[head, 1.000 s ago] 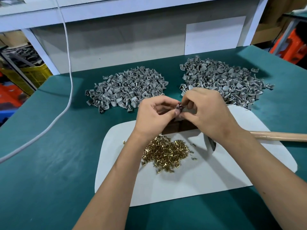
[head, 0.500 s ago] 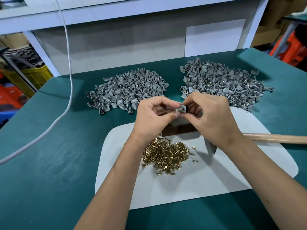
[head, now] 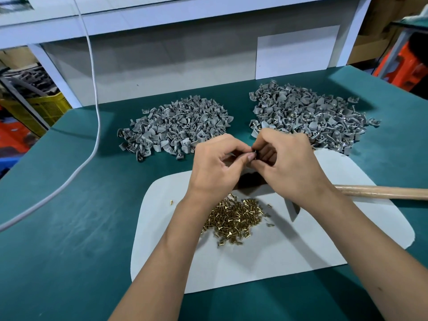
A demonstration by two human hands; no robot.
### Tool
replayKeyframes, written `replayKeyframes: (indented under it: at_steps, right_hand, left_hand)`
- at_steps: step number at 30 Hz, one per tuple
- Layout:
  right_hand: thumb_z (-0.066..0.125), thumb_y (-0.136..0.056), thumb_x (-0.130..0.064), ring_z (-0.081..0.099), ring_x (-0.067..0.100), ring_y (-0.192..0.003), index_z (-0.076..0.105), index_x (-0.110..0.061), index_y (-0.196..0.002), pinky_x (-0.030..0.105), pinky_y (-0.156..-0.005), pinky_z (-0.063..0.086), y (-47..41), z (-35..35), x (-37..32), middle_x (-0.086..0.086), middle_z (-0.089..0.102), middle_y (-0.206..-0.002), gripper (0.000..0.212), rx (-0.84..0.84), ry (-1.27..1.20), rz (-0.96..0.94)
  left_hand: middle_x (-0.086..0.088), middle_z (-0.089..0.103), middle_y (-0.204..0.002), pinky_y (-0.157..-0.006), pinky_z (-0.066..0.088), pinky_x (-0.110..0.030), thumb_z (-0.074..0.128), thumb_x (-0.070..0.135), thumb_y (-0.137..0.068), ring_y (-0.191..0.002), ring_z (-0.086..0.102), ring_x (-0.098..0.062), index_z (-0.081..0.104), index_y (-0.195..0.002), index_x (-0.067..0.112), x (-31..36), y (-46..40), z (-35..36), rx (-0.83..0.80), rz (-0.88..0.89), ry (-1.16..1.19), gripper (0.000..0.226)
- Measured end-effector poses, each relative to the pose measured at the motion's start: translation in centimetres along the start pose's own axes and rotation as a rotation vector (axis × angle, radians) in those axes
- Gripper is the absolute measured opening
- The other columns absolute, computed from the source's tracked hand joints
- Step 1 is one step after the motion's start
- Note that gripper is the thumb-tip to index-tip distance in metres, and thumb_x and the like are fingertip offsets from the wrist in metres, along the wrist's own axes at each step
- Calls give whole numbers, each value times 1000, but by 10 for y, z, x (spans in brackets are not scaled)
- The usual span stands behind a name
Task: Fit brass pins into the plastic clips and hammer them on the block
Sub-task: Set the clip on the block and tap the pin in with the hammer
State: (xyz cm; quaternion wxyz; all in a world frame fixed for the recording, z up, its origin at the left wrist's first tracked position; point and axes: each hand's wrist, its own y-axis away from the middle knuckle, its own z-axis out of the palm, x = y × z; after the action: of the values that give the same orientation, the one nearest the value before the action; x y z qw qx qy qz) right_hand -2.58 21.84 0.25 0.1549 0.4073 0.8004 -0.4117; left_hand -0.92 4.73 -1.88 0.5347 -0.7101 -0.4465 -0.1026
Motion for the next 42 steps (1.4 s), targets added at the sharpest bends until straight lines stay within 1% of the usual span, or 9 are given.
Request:
replayKeyframes:
  at_steps: [4, 15, 22, 25, 28, 31, 33, 37, 42]
  right_hand:
    - [86, -79, -10, 65, 4, -64, 65, -17, -84, 23, -61, 54, 2, 5, -2, -10, 67, -69, 22, 16, -44, 97]
    - [87, -78, -13, 65, 5, -64, 65, -17, -82, 21, -59, 53, 3, 7, -3, -9, 67, -68, 23, 18, -60, 124]
    - [91, -73, -16, 68, 8, -64, 69, -24, -82, 23, -62, 57, -4, -1, 4, -7, 70, -69, 25, -35, -139, 210]
    - [91, -73, -23, 68, 3, -68, 70, -27, -89, 16, -63, 54, -9, -17, 7, -8, 71, -73, 27, -160, -75, 216]
    - [91, -73, -28, 65, -1, -66, 69, -28, -85, 18, -64, 53, -15, -52, 19, -10, 71, -72, 26, -350, 221, 245]
    - [90, -72, -29, 66, 6, -71, 69, -25, -87, 29, -70, 55, -12, -80, 34, -9, 72, -77, 26, -683, 477, 317]
    - [89, -72, -33, 65, 8, -77, 67, -27, -89, 29, -74, 54, -5, -79, 38, -10, 70, -84, 28, -831, 555, 335]
    - [83, -82, -27, 57, 1, -72, 63, -25, -81, 13, -58, 39, 4, -72, 40, -11, 65, -79, 20, -781, 530, 249]
    - [61, -96, -5, 63, 2, -61, 64, -20, -84, 21, -59, 47, -2, -88, 33, -7, 70, -70, 19, -630, 262, 312]
  left_hand:
    - [0, 71, -77, -67, 50, -22, 83, 6, -81, -73, 64, -12, 78, -82, 6, -1, 0, 2, 18, 19, -34, 5]
    - [2, 73, -77, -66, 56, -34, 80, 7, -80, -72, 67, -11, 79, -81, 8, -2, 1, 6, 28, -79, 17, 2]
    - [-5, 79, -86, -82, 63, -42, 84, 5, -79, -83, 77, -23, 78, -94, 11, -6, 0, -2, -53, -307, 336, 17]
    - [0, 79, -87, -85, 62, -41, 84, 5, -80, -87, 75, -18, 80, -91, 13, -7, 0, -1, -55, -334, 235, 14]
    - [9, 77, -95, -97, 49, -28, 88, 12, -77, -104, 64, -10, 82, -85, 18, -8, 0, -1, -76, -280, -46, 11]
    - [6, 76, -106, -106, 44, -34, 88, 14, -77, -115, 61, -12, 83, -85, 19, -11, -1, -4, -101, -351, -44, 11]
    - [3, 75, -112, -107, 47, -37, 87, 12, -78, -115, 64, -11, 83, -88, 18, -12, -1, -4, -110, -407, 10, 12]
    - [1, 74, -118, -105, 51, -35, 87, 8, -78, -112, 67, -7, 81, -88, 16, -10, 0, -4, -105, -515, 106, 14]
    - [0, 73, -118, -105, 51, -40, 85, 8, -80, -111, 68, -9, 79, -79, 22, -11, 1, -4, -114, -547, 126, 16]
